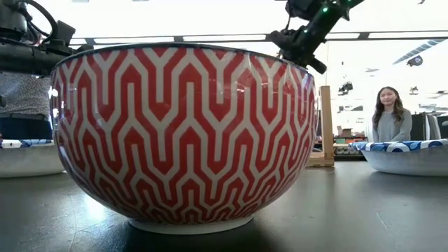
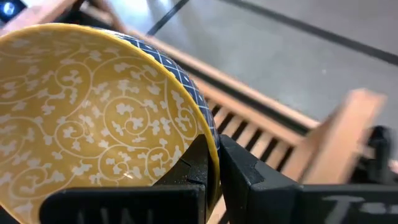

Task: Place and stack bowls onto a shelf
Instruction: Put the yellow patterned bowl on the shelf

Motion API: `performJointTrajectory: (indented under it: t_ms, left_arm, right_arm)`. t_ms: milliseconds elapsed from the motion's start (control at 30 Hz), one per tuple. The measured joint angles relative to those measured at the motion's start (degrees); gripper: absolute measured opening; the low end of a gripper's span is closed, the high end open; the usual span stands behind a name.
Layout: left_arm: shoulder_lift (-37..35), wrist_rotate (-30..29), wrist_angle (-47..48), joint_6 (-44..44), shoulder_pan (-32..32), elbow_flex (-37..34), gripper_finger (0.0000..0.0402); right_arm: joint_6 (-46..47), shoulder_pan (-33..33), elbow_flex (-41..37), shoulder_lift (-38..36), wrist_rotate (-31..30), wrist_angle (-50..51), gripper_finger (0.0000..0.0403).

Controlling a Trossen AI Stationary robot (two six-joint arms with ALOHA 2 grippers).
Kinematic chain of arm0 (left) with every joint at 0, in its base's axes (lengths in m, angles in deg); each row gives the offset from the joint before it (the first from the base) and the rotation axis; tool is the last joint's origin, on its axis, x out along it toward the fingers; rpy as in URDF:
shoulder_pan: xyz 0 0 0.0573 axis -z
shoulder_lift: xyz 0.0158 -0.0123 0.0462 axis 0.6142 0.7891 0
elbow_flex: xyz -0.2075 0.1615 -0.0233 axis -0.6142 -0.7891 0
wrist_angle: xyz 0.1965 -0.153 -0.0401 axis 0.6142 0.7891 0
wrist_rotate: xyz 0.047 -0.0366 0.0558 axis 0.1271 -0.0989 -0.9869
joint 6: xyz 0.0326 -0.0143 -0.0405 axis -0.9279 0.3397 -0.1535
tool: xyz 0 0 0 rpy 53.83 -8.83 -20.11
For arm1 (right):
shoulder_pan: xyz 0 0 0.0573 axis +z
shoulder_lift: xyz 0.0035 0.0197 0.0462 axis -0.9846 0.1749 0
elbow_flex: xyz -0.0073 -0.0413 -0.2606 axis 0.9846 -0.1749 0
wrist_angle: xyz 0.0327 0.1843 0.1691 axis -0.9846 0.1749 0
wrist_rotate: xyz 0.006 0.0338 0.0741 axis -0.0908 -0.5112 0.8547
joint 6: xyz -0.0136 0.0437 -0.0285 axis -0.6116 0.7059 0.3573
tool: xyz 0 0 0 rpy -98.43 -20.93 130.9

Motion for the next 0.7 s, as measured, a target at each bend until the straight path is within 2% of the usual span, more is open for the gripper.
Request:
performJointTrajectory:
  t_ms: [233, 700]
  left_arm:
    - [0.0, 0.0, 0.02, 0.01, 0.01, 0.02, 0.0134]
    - [0.0, 0.0, 0.02, 0.01, 0.0, 0.02, 0.0134]
  right_arm:
    - [-0.94, 1.56, 2.2, 5.81, -0.14, 1.21, 0.0013]
    - [-1.57, 1.45, 7.4, 16.17, -0.1, 9.8, 0.0013]
